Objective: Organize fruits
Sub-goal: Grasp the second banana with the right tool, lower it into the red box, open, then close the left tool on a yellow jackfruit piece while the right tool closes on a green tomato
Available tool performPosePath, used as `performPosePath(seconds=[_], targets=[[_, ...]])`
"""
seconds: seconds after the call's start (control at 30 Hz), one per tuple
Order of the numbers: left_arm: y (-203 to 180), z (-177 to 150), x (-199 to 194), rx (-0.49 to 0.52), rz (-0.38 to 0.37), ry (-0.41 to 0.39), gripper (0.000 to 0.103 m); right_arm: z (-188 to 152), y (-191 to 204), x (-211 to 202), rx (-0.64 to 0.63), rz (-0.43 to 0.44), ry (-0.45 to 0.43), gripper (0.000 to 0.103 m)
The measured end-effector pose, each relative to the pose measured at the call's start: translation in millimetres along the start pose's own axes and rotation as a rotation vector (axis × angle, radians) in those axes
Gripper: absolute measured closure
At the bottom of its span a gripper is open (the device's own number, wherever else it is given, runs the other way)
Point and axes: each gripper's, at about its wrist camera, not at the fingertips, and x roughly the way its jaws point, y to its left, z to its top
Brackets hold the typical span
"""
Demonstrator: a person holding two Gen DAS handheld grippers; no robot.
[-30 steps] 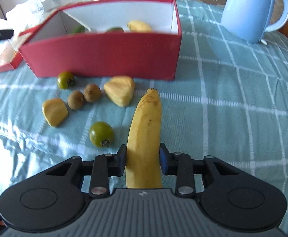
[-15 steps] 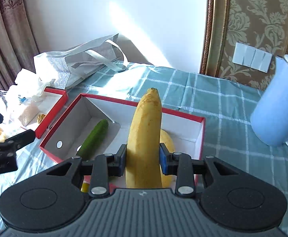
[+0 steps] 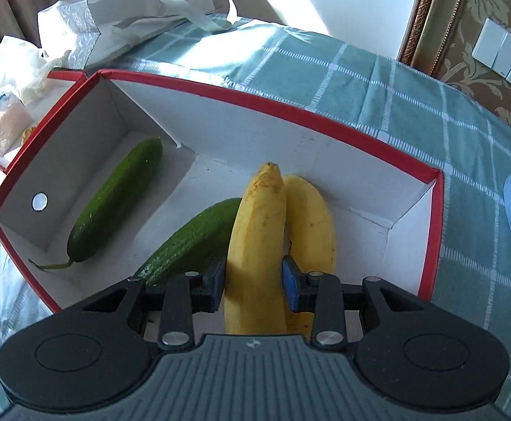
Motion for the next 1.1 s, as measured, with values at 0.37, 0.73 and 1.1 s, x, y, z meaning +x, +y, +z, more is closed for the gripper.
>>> performPosePath(seconds=[0.37, 0.73, 1.1], targets=[[4.7, -43.1, -33.8, 0.107, -0.108, 0.027, 0.000, -56.7, 7.6, -106.5, 0.012, -0.106, -0.244, 0.055], [-33.0, -109.0, -10.4, 0.330, -0.312, 0.193, 0.026, -152.1, 18.8, -151.8, 0.125, -0.133, -0.177, 0.048], [-52.6, -126.5, 16.4, 0.462, -0.452, 0.301, 0.061, -166.3, 33.4, -144.1, 0.111, -0.131, -0.143, 0.046]])
